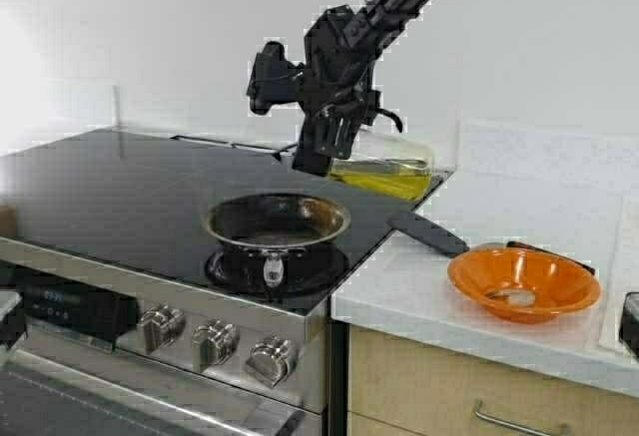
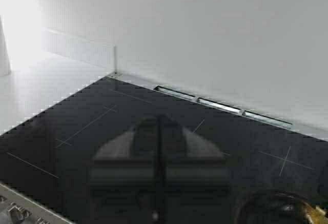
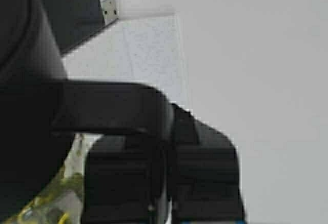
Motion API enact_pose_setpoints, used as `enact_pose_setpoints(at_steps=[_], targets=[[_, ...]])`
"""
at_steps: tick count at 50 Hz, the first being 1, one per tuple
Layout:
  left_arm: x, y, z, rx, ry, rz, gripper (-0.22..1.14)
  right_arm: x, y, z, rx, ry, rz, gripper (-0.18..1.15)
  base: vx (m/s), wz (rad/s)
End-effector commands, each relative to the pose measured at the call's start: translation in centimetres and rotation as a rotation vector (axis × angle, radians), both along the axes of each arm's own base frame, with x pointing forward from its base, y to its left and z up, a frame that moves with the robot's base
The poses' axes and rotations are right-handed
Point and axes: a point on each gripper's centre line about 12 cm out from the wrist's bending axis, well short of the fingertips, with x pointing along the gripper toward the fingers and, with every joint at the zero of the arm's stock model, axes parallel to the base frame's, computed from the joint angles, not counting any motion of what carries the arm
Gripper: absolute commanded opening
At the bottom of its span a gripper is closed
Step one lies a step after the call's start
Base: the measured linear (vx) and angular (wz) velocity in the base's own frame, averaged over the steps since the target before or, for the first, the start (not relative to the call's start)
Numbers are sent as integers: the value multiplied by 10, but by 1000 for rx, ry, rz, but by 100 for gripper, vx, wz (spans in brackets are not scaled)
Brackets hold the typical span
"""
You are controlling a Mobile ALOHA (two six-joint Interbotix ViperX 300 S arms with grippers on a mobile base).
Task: Add oil to the pan and cook the shrimp and serve it
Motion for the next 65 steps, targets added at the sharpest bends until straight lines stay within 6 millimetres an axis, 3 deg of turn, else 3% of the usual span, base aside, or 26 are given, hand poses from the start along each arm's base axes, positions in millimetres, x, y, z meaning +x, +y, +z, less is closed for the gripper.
enact_pose_setpoints(at_steps=[1,21,46,52,61,65], targets=[[1,0,3,0,-9,2,3,5,6,36,-11,-79,6,8,0,0],[1,0,3,-8,-6,2,3,2,18,44,-188,-142,82,7,0,0],[1,0,2,-11,-5,1,3,-1,25,42,-226,-157,117,7,0,0],[1,0,2,-9,-5,1,3,-2,21,54,-40,-132,37,7,0,0],[1,0,2,-9,-3,-1,3,-5,8,96,655,-164,-123,7,0,0],[1,0,1,-11,0,1,3,-11,2,110,838,-201,-129,7,0,0]])
